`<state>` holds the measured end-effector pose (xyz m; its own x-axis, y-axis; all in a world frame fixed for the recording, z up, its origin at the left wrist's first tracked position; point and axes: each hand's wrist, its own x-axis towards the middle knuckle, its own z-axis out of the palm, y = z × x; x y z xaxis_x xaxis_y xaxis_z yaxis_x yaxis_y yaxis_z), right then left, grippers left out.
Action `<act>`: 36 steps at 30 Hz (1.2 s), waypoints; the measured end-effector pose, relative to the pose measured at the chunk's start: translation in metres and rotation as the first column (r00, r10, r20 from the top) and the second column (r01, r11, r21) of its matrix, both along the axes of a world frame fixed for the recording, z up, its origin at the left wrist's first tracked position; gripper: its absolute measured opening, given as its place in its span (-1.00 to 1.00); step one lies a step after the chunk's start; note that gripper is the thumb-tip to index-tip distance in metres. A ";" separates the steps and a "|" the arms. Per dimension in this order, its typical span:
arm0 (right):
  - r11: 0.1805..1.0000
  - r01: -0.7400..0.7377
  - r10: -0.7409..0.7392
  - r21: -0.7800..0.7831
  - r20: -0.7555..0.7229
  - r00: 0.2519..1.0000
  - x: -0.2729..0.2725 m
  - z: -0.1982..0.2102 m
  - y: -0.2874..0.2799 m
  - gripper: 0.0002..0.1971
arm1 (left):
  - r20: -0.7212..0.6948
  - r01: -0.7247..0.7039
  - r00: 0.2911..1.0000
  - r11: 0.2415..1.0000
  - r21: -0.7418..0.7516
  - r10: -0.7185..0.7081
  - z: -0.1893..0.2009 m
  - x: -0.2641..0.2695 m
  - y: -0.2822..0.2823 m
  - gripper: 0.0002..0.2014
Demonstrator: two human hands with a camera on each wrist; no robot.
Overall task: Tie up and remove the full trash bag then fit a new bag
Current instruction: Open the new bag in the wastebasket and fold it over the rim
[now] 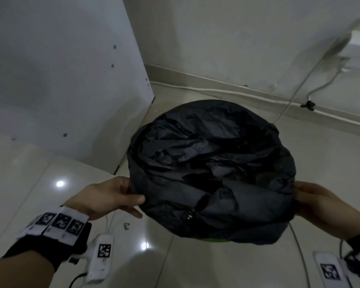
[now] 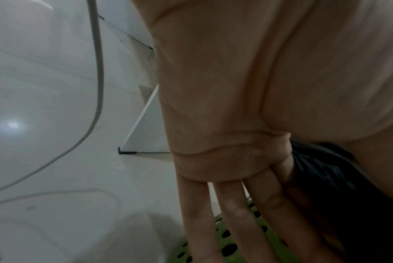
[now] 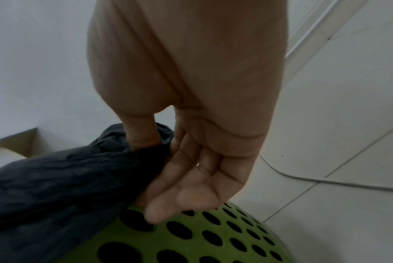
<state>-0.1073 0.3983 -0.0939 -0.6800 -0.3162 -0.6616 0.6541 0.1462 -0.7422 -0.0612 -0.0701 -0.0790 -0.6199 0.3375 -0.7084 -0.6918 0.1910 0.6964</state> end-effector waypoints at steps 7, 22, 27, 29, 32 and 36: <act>0.955 0.251 -0.258 -0.157 -0.027 0.966 0.019 -0.010 -0.037 -0.56 | -0.153 0.041 0.988 0.996 0.076 -0.029 -0.032 0.017 -0.014 -0.43; 0.575 0.501 -0.616 -0.647 0.060 0.785 0.113 -0.047 -0.047 -0.47 | -0.051 0.003 0.998 0.790 0.614 0.036 -0.075 0.020 -0.010 -0.64; 0.712 0.626 -0.672 -0.318 -0.050 0.739 0.118 -0.067 -0.077 -0.44 | -0.190 -0.081 0.978 0.996 0.029 0.085 -0.080 0.022 0.006 -0.66; 0.717 0.671 -0.693 -0.190 -0.089 0.716 0.115 -0.074 -0.077 -0.58 | -0.177 -0.343 0.925 0.939 -0.002 0.337 -0.083 0.018 0.011 -0.56; 0.687 0.722 -0.697 0.083 -0.204 0.687 0.110 -0.064 -0.066 -0.63 | -0.235 -0.637 0.733 0.766 0.091 0.638 -0.060 0.011 0.020 -0.53; 0.537 0.811 -0.607 0.233 -0.561 0.562 0.109 -0.016 -0.046 -0.64 | -0.398 -0.576 0.701 0.799 0.172 0.592 -0.019 0.013 0.047 -0.49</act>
